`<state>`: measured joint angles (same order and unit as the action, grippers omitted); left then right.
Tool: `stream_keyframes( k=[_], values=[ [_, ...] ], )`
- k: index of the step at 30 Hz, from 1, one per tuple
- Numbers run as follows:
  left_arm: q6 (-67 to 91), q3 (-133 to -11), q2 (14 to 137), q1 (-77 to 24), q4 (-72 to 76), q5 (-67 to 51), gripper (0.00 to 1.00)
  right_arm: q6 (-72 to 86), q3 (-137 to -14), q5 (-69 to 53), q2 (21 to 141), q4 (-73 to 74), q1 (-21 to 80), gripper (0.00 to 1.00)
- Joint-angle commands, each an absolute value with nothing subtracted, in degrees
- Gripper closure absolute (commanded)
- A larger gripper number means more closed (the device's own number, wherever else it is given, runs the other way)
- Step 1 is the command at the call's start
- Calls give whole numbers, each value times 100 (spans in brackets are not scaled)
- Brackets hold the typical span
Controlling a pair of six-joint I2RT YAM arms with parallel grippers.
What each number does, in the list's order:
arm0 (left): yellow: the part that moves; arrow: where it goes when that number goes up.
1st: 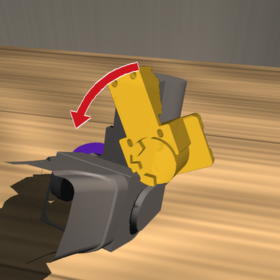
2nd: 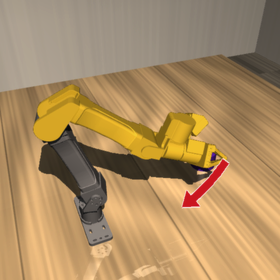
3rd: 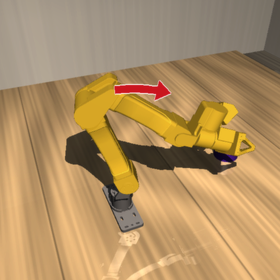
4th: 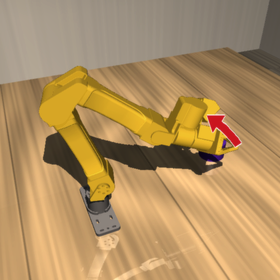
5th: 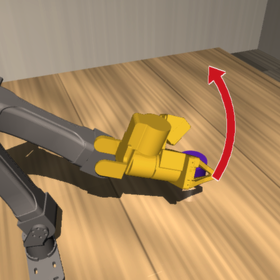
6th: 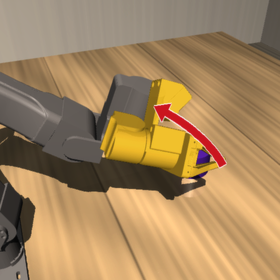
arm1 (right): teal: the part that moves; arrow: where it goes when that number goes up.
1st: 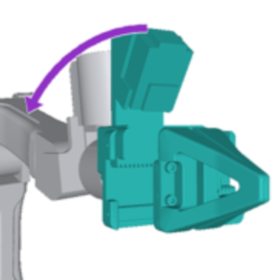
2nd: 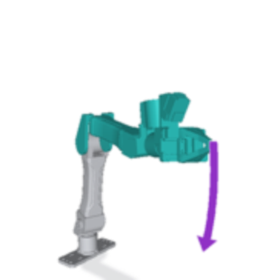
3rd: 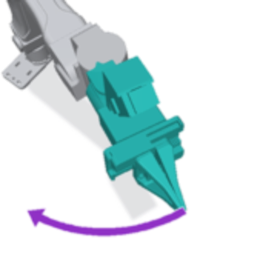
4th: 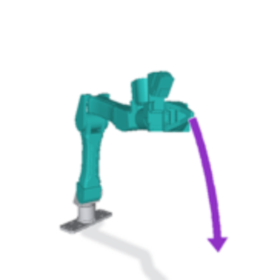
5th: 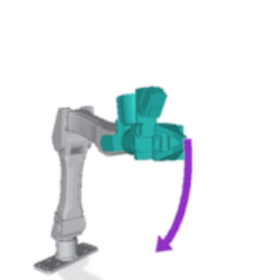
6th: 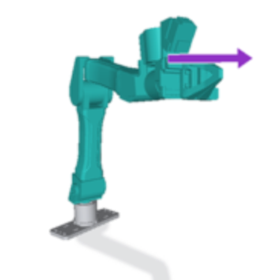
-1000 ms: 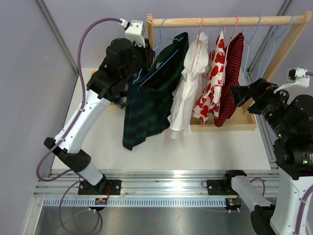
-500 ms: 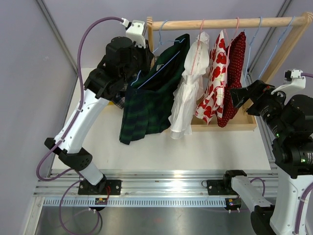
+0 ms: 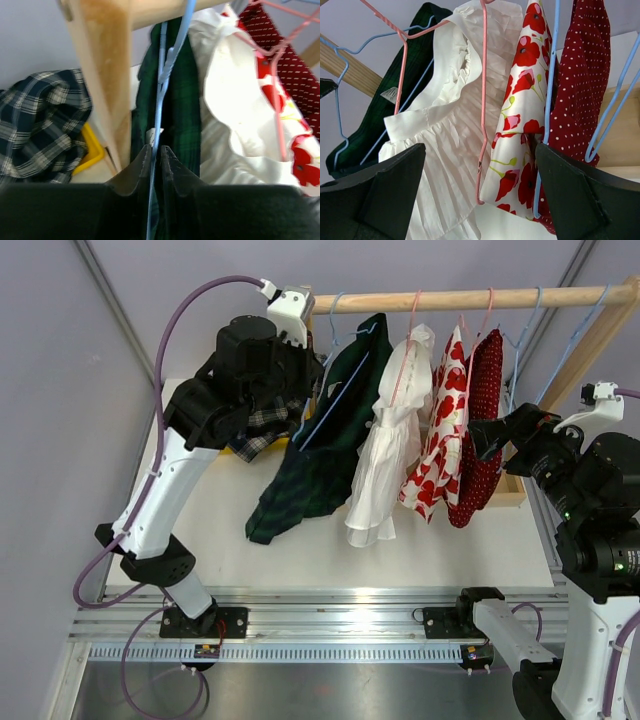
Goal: Remove the skirt from the hanger
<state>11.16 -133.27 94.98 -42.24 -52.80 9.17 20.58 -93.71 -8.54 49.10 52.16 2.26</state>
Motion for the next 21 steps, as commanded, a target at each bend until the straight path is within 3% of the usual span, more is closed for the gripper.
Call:
stream_keyframes(
  k=[1, 10, 14, 15, 19, 21],
  values=[
    [1108, -13720, 9633, -4324, -5422, 440, 100, 2074, -9483, -888, 4957, 4975, 255, 1],
    [1020, -13052, 9756, -4324, -5326, 475, 100, 2048, -9448, -835, 4878, 5027, 255, 0],
    [1046, -13008, 9914, -4324, -5265, 396, 86, 2022, -9501, -800, 4860, 5054, 246, 1],
    [1046, -13008, 9940, -4324, -5247, 361, 74, 2021, -9510, -791, 4852, 5080, 246, 1],
    [1081, -12973, 10116, -4324, -5221, 369, 69, 2004, -9510, -747, 4843, 5089, 255, 1],
    [1107, -12955, 10142, -4324, -5194, 456, 76, 1978, -9510, -738, 4825, 5106, 255, 1]
  ],
)
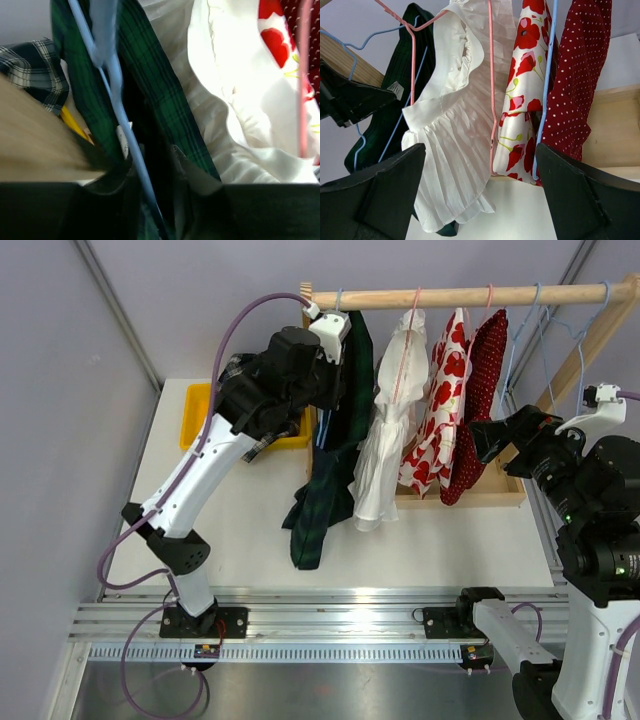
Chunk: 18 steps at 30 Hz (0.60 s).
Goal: Remove the skirt from the hanger
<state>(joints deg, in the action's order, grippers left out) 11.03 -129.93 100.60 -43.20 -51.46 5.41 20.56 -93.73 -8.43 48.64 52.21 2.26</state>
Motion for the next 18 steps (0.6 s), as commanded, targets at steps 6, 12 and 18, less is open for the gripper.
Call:
stream_keyframes(
  k=[6, 12, 18],
  values=[
    [1195, -12990, 10047, -4333, -5115, 659, 100, 2021, -9431, -747, 4790, 5063, 255, 1],
    [1134, -13235, 9923, -4342, -5010, 738, 100, 2065, -9413, -756, 4746, 5063, 255, 1],
    [1055, -14071, 10046, -4447, -5309, 914, 100, 2092, -9457, -861, 4790, 5045, 246, 1]
  ],
)
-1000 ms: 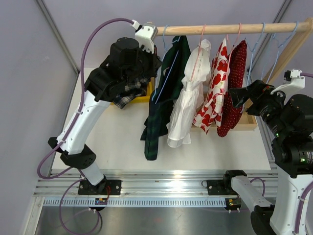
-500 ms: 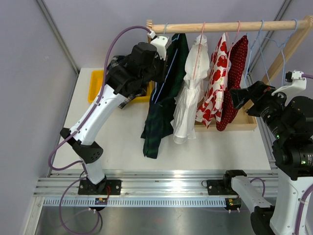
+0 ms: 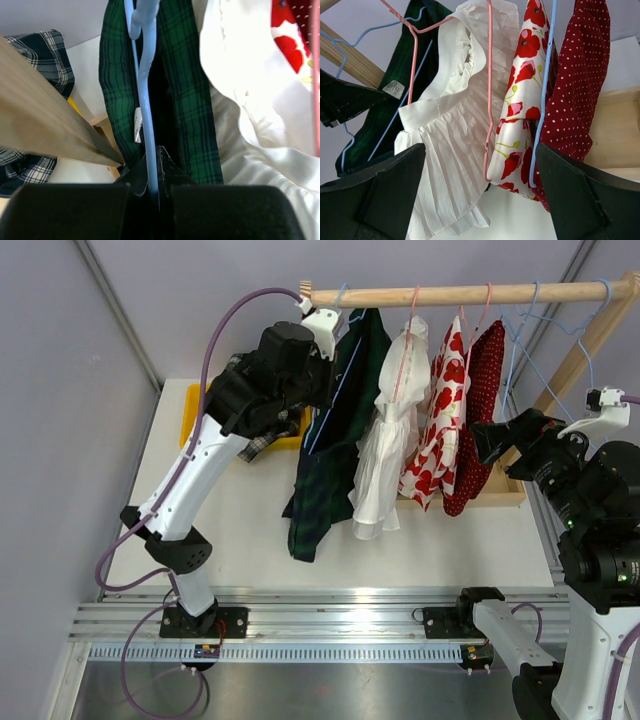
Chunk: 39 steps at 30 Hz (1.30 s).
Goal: Remove the skirt from the hanger
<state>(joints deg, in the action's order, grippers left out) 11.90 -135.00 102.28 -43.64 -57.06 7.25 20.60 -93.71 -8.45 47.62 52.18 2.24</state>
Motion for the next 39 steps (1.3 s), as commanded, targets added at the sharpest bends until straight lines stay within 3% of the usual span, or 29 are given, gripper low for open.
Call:
stream_keyframes(
  k=[1, 17, 28, 33, 39],
  values=[
    [1055, -14071, 9968, -4456, -5274, 931, 100, 2083, -9474, -887, 4816, 5036, 255, 1],
    [985, -14396, 9554, -4641, -4764, 1222, 100, 2232, -10309, -1502, 5405, 4896, 255, 1],
    [896, -14396, 9378, -4658, -4184, 1178, 100, 3066, -10784, -4401, 6187, 3341, 246, 1],
    [958, -14291, 9334, -4711, -4305, 1195, 100, 3147, -11038, -4282, 6521, 3409, 255, 1],
    [940, -12509, 8143, -5281, -3966, 1642, 100, 3208, -10802, -4403, 6662, 3217, 255, 1]
  ],
)
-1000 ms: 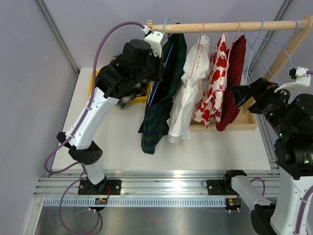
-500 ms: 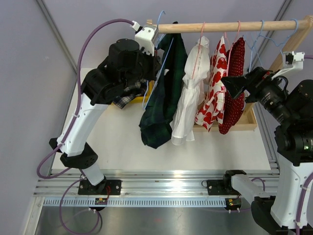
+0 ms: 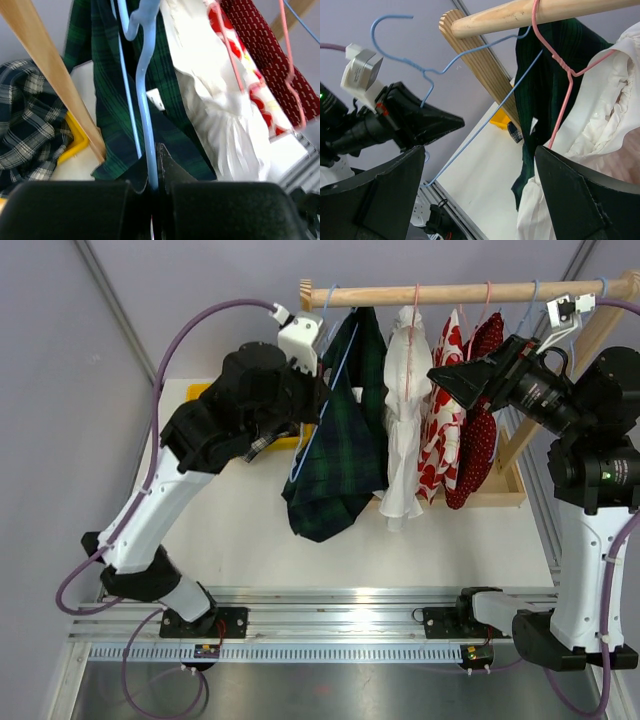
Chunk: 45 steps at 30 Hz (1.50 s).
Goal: Remove the skirt from the hanger
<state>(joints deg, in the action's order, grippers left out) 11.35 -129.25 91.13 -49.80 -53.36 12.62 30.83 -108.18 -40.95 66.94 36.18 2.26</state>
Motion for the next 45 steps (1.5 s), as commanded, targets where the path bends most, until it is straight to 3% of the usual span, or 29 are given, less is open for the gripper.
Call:
stream_keyframes(
  k=[1, 10, 16, 22, 26, 31, 33, 35, 41, 45],
  values=[
    [975, -12289, 7982, -5482, -3903, 1739, 100, 3156, -10810, -4386, 6688, 3243, 255, 1],
    [1853, -9679, 6085, -7029, -4025, 2847, 100, 3199, -9696, -4464, 6154, 2998, 255, 1],
    [2591, -8860, 5941, -7925, -5465, 3769, 100, 3147, -9097, -4685, 5793, 2839, 264, 1],
    [3284, -9771, 6608, -9174, -6967, 4630, 100, 2856, -9202, -4298, 5766, 3366, 264, 1],
    [3851, -11432, 7469, -9237, -8873, 4773, 100, 2892, -9036, -4324, 5582, 3410, 255, 0],
    [4009, -10716, 7358, -9281, -8624, 4414, 100, 2935, -8667, -4929, 5344, 3349, 264, 1],
    [3571, -10137, 7155, -9281, -7677, 3047, 100, 2831, -8491, -5299, 5431, 3488, 316, 1],
    [3252, -9738, 7110, -9447, -7216, 2506, 100, 2612, -8525, -5257, 5616, 3875, 482, 1],
    [2585, -9912, 6742, -9712, -6583, 1915, 100, 1531, -9174, -3370, 6108, 4982, 1563, 1],
    [2814, -11266, 7224, -9703, -7769, 2367, 100, 1038, -9492, -1674, 6529, 5571, 2651, 1]
  ],
)
